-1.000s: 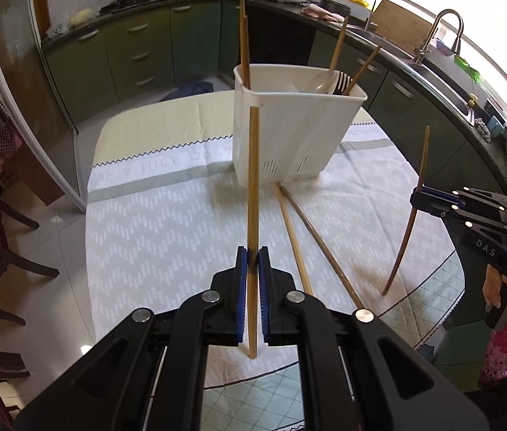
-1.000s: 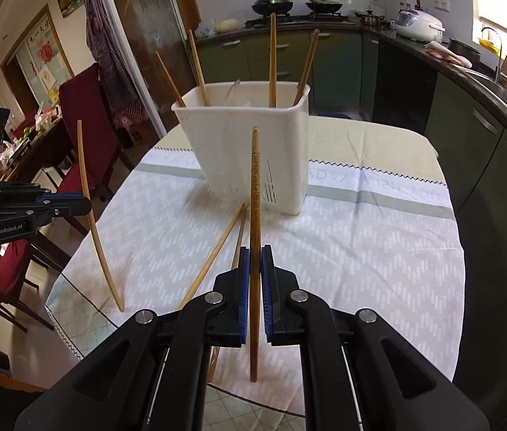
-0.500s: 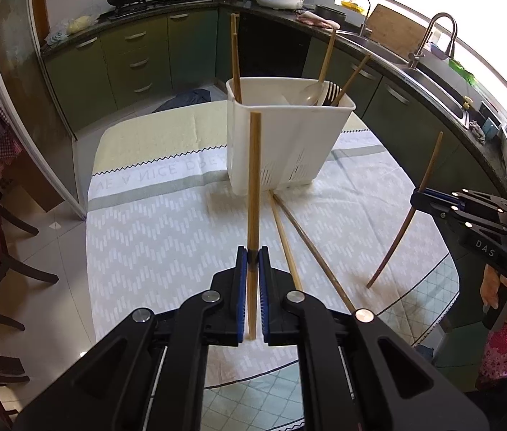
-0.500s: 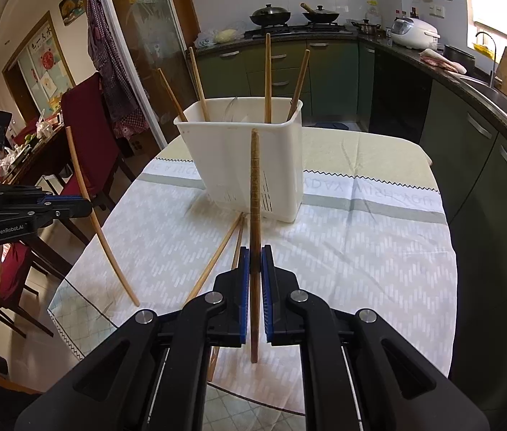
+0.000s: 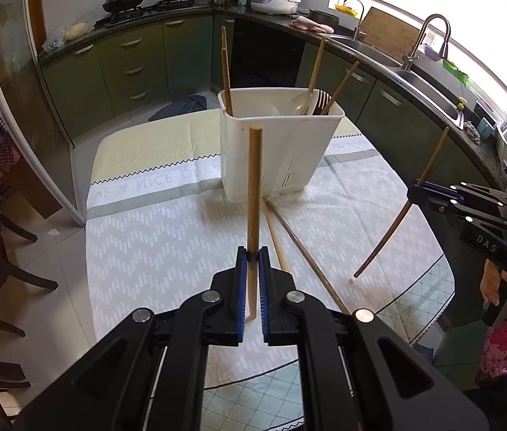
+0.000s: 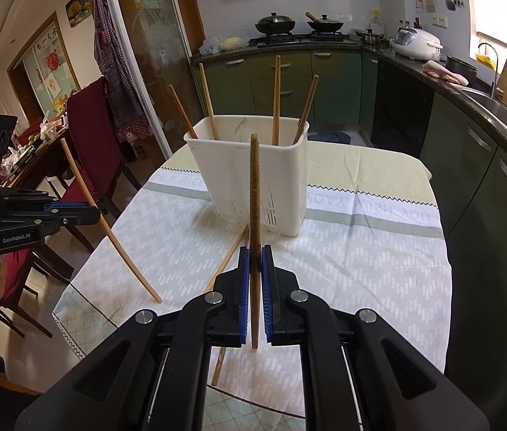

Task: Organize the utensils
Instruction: 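Lift both chopsticks upright and carry them toward the white holder, then lower both chopsticks into the holder and open both tools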

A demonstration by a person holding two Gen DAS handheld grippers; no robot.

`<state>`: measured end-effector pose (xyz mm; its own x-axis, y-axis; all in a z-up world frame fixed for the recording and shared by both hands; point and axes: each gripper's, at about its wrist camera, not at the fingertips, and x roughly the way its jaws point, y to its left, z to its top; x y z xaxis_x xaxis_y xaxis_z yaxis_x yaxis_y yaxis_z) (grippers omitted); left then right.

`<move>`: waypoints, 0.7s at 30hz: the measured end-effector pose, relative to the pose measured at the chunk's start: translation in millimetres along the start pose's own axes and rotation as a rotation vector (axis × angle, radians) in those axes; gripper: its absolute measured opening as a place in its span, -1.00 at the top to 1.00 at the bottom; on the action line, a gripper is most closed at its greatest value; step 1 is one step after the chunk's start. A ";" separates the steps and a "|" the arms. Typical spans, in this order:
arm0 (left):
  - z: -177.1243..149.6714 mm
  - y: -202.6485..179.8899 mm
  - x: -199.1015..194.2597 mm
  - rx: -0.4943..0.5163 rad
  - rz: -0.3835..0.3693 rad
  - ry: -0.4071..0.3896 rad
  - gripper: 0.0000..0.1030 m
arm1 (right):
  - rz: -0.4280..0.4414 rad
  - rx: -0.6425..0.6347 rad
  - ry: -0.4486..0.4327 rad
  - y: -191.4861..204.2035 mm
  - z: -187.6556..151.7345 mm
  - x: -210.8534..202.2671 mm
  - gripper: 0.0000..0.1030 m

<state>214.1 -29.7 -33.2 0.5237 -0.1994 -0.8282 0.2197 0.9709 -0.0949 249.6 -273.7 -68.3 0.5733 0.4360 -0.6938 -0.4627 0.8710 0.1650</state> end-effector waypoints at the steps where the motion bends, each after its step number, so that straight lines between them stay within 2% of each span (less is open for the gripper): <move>1: 0.2 -0.2 -1.0 0.000 0.000 -0.002 0.88 | 0.001 -0.002 -0.003 1.0 1.1 -1.4 0.86; 15: 6.4 -3.8 -18.6 0.011 -0.009 -0.039 0.88 | 0.018 -0.038 -0.054 16.2 24.1 -27.2 0.86; 21: 26.7 -9.0 -48.5 0.022 -0.024 -0.102 0.88 | 0.019 -0.048 -0.104 21.4 50.1 -45.7 0.86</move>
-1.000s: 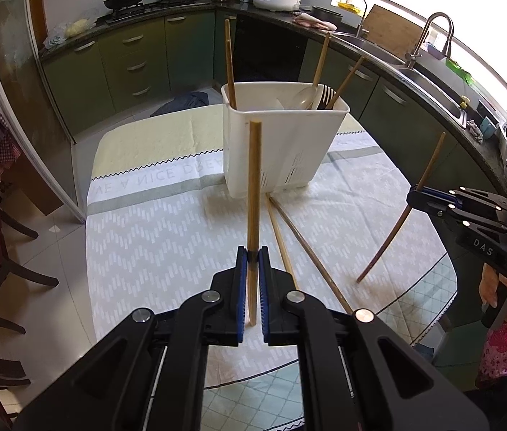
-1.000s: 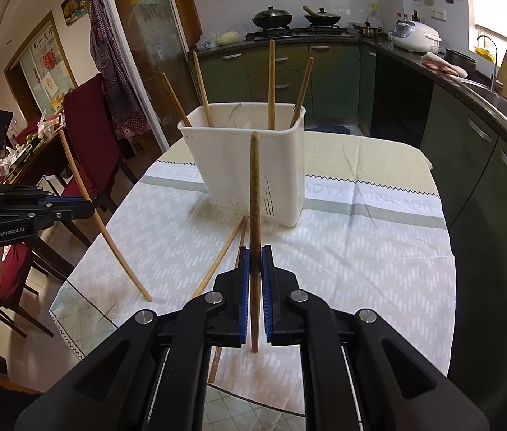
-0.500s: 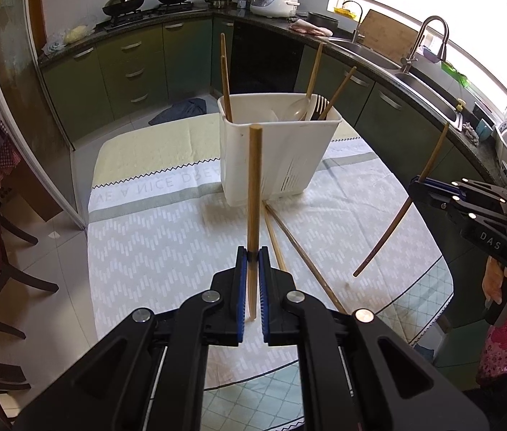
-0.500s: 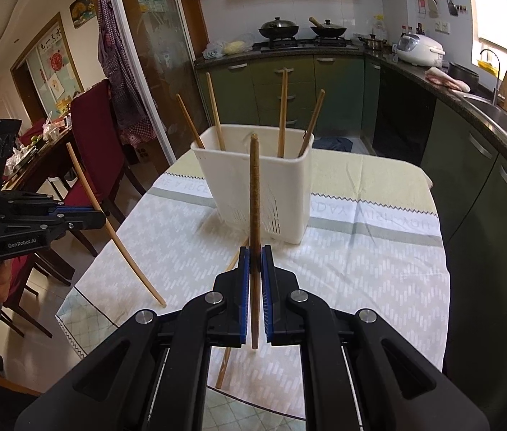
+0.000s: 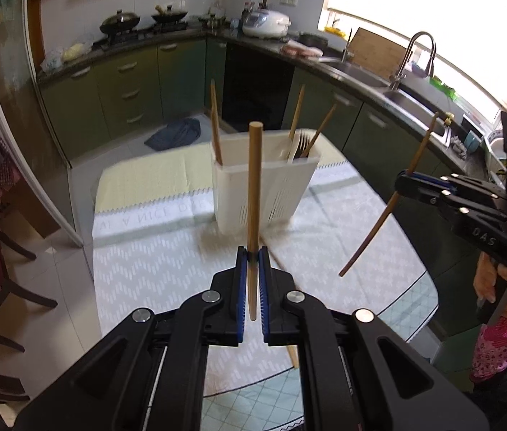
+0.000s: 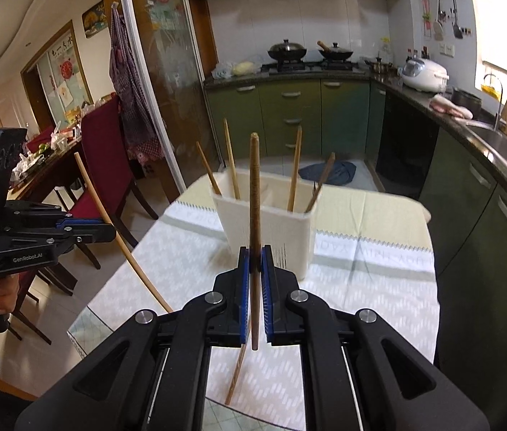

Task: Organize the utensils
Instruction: 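Lower both chopsticks into the holder and open both tools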

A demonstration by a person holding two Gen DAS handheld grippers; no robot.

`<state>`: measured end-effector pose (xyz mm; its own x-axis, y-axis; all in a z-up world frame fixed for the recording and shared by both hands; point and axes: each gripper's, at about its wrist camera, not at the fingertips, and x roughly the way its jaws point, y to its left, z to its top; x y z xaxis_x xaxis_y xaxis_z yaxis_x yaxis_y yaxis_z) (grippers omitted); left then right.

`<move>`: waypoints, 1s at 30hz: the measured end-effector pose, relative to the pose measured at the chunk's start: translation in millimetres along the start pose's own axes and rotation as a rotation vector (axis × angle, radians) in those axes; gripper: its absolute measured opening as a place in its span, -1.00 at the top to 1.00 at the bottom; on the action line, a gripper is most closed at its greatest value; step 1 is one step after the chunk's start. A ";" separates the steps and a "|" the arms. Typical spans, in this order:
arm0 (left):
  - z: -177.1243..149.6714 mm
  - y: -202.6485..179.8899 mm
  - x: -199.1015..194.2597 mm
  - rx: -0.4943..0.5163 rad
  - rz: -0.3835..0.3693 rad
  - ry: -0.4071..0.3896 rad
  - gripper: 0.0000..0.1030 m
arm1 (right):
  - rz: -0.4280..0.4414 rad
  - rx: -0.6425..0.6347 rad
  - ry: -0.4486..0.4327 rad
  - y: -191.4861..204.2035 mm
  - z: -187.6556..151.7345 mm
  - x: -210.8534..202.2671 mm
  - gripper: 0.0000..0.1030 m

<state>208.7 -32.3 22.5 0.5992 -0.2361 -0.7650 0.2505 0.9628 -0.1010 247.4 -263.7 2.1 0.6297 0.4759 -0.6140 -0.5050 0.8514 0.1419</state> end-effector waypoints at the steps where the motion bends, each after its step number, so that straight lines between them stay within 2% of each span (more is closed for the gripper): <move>1: 6.2 -2.3 -5.7 0.005 0.000 -0.015 0.88 | 0.001 -0.002 -0.008 1.4 3.7 -2.3 0.86; 5: 32.2 -11.2 -27.8 0.021 -0.009 -0.077 0.88 | -0.005 -0.007 -0.084 4.3 34.0 -20.9 0.86; 10: 74.1 -22.7 -55.3 0.041 0.008 -0.201 0.88 | -0.007 0.018 -0.197 0.9 77.5 -40.1 0.86; 13: 96.5 -27.0 -61.8 0.051 0.017 -0.263 0.88 | -0.040 0.026 -0.263 -3.4 103.6 -40.4 0.86; 16: 116.6 -30.0 -52.4 0.067 0.055 -0.314 0.88 | -0.059 0.036 -0.282 -9.1 120.4 -28.7 0.86; 21: 128.7 -21.9 -8.7 0.041 0.052 -0.281 0.88 | -0.083 0.056 -0.248 -22.1 127.7 9.2 0.86; 30: 117.9 -9.3 65.6 0.030 0.068 -0.130 0.87 | -0.101 0.052 -0.121 -35.0 101.7 83.8 0.85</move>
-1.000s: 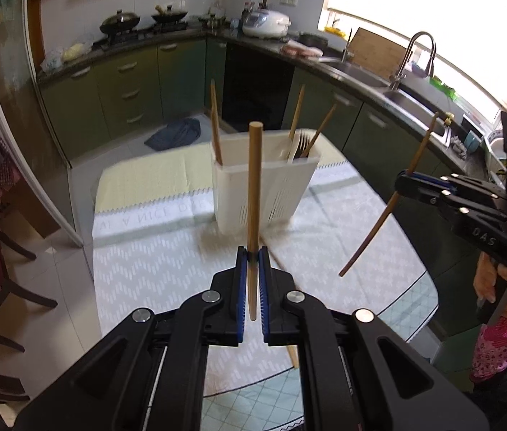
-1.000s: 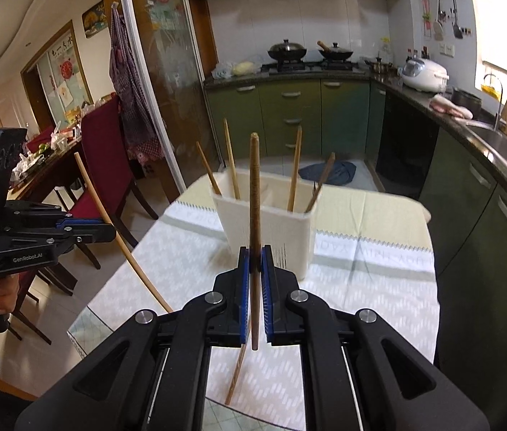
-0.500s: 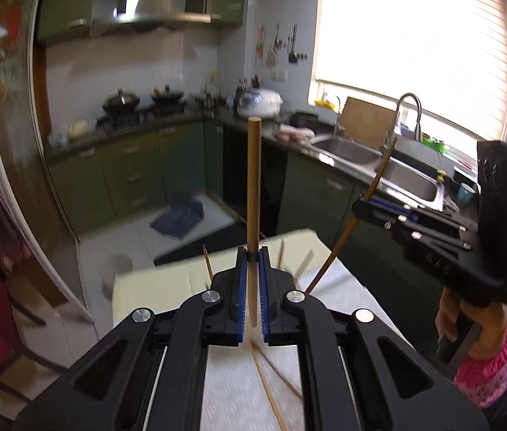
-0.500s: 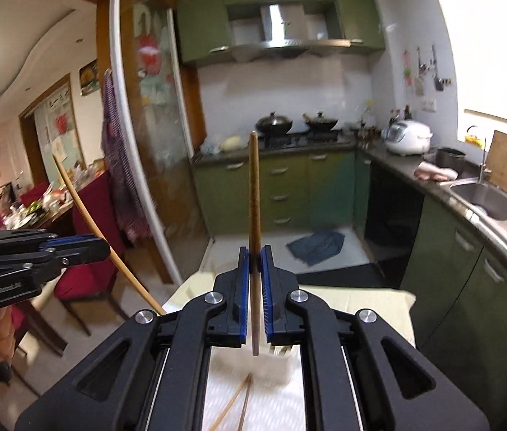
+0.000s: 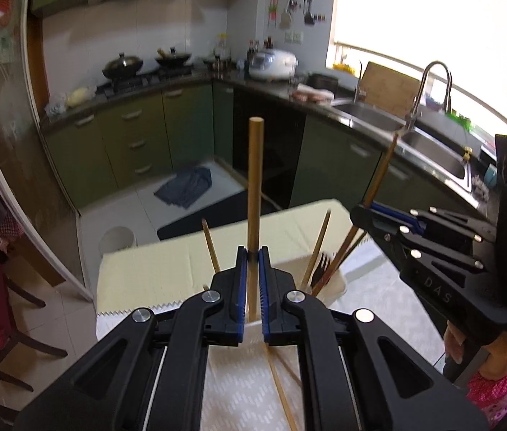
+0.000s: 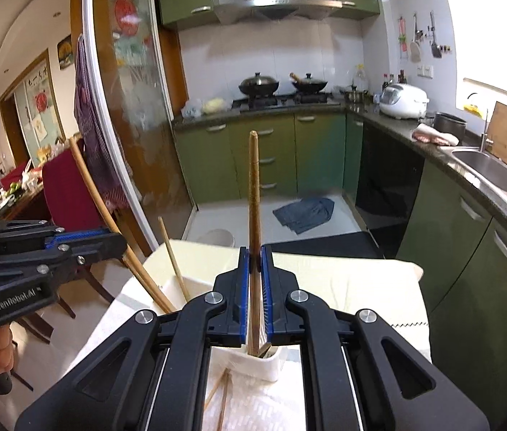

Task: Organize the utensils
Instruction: 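Lower both chopsticks into the holder and open both tools, then lower both open tools to the last chopsticks on the cloth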

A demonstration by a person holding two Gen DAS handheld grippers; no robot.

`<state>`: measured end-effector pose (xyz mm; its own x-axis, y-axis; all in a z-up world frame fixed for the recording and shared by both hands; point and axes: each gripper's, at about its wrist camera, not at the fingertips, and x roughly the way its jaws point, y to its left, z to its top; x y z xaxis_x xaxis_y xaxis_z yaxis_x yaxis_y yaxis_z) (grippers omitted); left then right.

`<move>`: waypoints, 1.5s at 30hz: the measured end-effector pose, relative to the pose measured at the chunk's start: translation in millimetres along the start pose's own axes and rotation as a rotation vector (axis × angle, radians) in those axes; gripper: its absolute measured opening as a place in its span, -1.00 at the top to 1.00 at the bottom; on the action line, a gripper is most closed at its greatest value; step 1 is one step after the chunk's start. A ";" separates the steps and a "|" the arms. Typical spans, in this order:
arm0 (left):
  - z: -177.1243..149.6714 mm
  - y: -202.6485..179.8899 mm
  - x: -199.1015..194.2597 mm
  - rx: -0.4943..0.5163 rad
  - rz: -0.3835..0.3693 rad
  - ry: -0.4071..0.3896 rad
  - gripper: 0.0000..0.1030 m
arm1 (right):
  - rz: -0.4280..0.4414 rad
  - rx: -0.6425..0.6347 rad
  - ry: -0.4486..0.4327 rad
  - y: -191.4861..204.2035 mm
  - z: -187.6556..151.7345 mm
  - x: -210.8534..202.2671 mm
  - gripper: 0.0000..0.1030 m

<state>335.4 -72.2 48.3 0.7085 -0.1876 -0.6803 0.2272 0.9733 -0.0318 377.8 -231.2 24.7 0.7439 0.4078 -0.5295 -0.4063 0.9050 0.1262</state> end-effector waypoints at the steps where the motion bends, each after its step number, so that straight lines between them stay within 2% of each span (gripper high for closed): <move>1: -2.2 -0.3 3.4 0.001 0.005 0.009 0.87 | 0.000 -0.001 0.007 -0.9 -2.2 3.5 0.85; 8: -10.3 0.7 4.8 -0.001 0.013 0.025 0.86 | 0.001 -0.010 0.001 2.5 -6.1 2.1 0.70; 10: -9.6 0.0 -0.2 0.000 0.011 0.020 0.82 | 0.000 -0.016 -0.010 6.3 -4.4 -4.8 0.55; 15: -9.6 -3.7 -20.8 -0.009 0.002 -0.011 0.70 | 0.040 -0.010 -0.070 14.6 -5.1 -45.2 0.55; 17: -13.8 -6.3 -28.7 -0.008 0.004 -0.008 0.63 | 0.044 -0.024 -0.085 16.8 -13.7 -68.4 0.44; 18: -20.5 -8.4 -32.8 -0.009 0.005 0.004 0.52 | 0.047 -0.028 -0.084 17.0 -18.4 -76.8 0.35; 19: -28.6 -9.9 -34.8 -0.011 0.009 0.020 0.46 | 0.049 -0.035 -0.078 18.3 -27.4 -84.5 0.24; 21: -44.7 -11.9 -33.3 -0.012 0.013 0.063 0.39 | 0.040 -0.050 -0.049 15.7 -57.0 -99.8 0.21; 23: -73.3 -17.0 -17.9 0.002 0.017 0.155 0.39 | 0.012 -0.050 -0.017 8.6 -84.0 -104.5 0.20; 27: -121.9 -25.6 26.5 -0.022 -0.012 0.336 0.39 | -0.035 0.006 0.080 -19.0 -145.1 -101.1 0.20; 31: -151.6 -28.5 69.9 -0.063 -0.003 0.436 0.39 | -0.072 0.117 0.168 -62.2 -188.3 -91.6 0.20; 33: -159.4 -32.6 90.6 -0.066 0.014 0.471 0.39 | -0.085 0.143 0.184 -75.6 -203.4 -90.9 0.20; 37: -170.7 -40.4 126.3 -0.085 0.041 0.548 0.39 | -0.095 0.169 0.198 -95.7 -222.4 -92.4 0.20; 43: -176.1 -45.6 143.6 -0.070 0.080 0.568 0.41 | -0.087 0.184 0.205 -108.9 -223.6 -87.5 0.17; 45: -178.2 -48.5 149.2 -0.066 0.086 0.576 0.61 | -0.081 0.185 0.207 -107.4 -221.1 -83.9 0.17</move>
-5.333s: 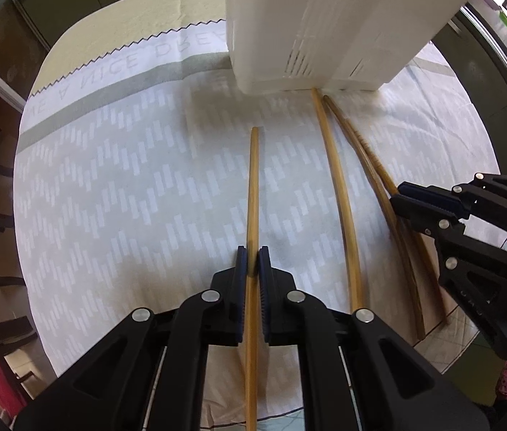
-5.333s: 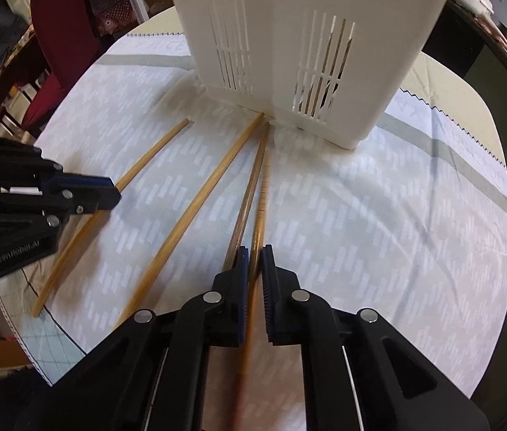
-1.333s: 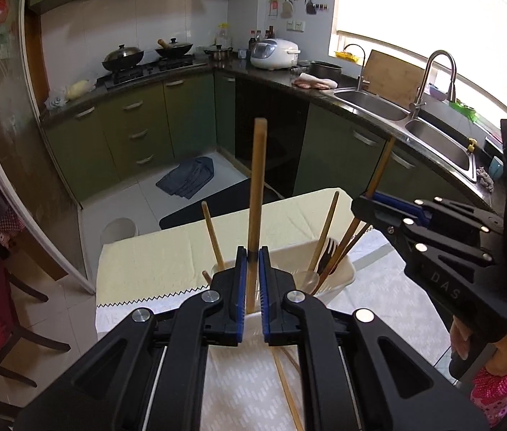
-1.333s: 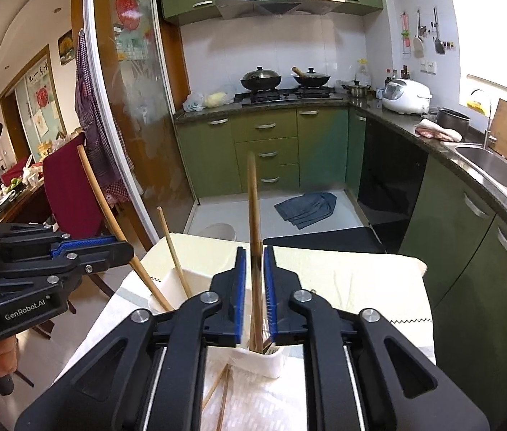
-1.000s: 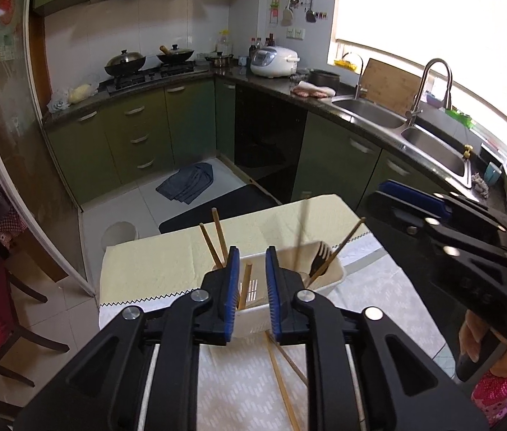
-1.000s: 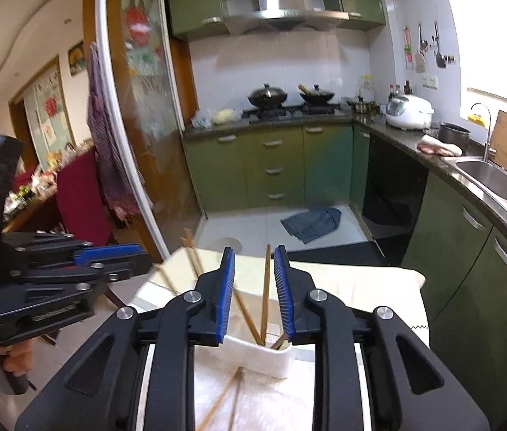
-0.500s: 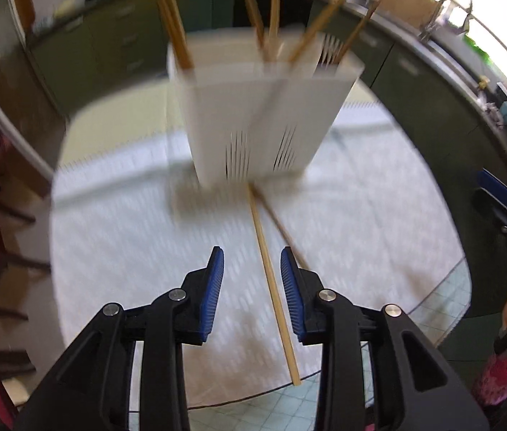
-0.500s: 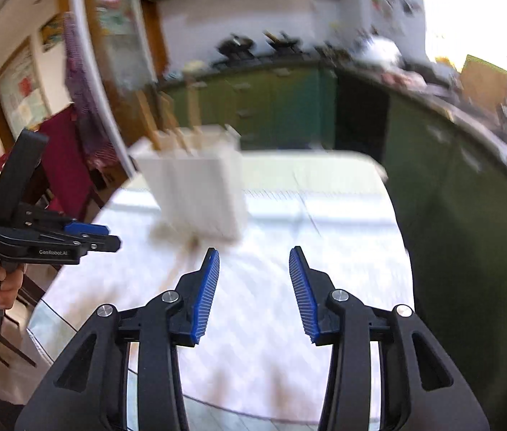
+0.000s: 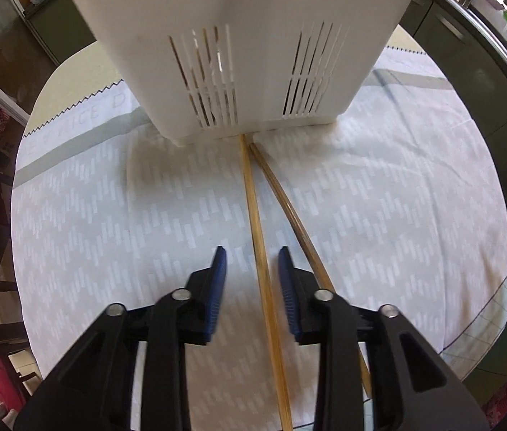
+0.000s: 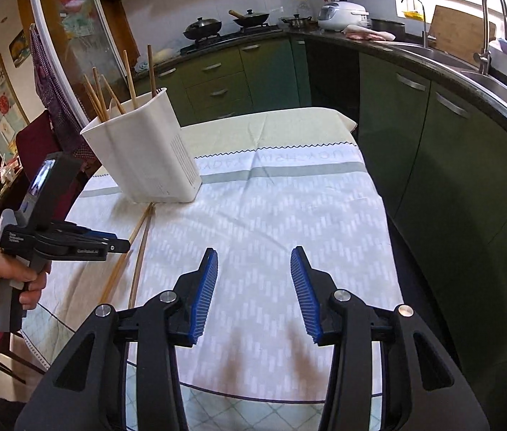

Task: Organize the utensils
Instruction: 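Lower both open tools to the last chopsticks on the cloth, then grasp a chopstick with the left tool while the right tool grasps the last one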

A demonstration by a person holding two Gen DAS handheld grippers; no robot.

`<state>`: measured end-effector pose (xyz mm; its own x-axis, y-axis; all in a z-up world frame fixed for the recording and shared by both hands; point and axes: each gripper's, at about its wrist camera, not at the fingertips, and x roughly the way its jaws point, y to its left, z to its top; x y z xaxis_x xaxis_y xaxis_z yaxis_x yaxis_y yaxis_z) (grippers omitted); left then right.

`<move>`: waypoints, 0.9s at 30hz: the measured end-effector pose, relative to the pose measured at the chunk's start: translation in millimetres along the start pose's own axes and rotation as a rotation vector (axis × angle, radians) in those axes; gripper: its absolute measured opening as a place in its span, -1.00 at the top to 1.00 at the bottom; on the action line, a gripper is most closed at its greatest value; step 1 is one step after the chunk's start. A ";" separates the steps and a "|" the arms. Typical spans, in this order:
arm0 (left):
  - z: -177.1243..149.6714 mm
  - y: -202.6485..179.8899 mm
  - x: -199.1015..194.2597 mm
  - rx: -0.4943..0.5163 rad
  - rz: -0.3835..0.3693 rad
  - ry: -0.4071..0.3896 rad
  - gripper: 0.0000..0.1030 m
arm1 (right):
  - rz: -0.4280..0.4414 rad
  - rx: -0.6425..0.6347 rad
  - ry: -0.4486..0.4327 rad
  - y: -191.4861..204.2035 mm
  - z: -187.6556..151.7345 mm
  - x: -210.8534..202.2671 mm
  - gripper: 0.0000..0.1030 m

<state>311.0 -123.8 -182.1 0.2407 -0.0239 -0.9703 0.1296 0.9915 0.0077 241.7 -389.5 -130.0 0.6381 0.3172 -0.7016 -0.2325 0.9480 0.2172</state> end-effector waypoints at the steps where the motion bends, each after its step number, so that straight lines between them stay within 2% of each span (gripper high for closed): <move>1: 0.1 -0.6 3.7 -0.005 -0.001 0.009 0.65 | 0.004 -0.002 0.002 3.0 1.5 0.6 0.17; 8: -6.5 -2.7 9.6 0.007 -0.003 -0.006 0.73 | 0.026 -0.041 0.025 25.2 4.7 12.3 0.16; 12: -23.8 7.9 5.9 0.021 -0.009 -0.009 0.83 | 0.037 -0.106 0.076 53.6 5.4 32.4 0.16; 19: -61.0 58.4 -3.0 -0.024 -0.008 -0.008 0.84 | 0.105 -0.215 0.236 123.9 7.6 102.6 0.16; 27: -78.5 86.2 -6.2 -0.051 -0.022 -0.011 0.84 | 0.039 -0.303 0.348 172.8 18.1 163.0 0.16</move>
<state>245.1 -28.1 -194.3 0.2493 -0.0468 -0.9673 0.0855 0.9960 -0.0261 318.8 -173.6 -194.5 0.3522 0.2762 -0.8943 -0.4888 0.8691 0.0759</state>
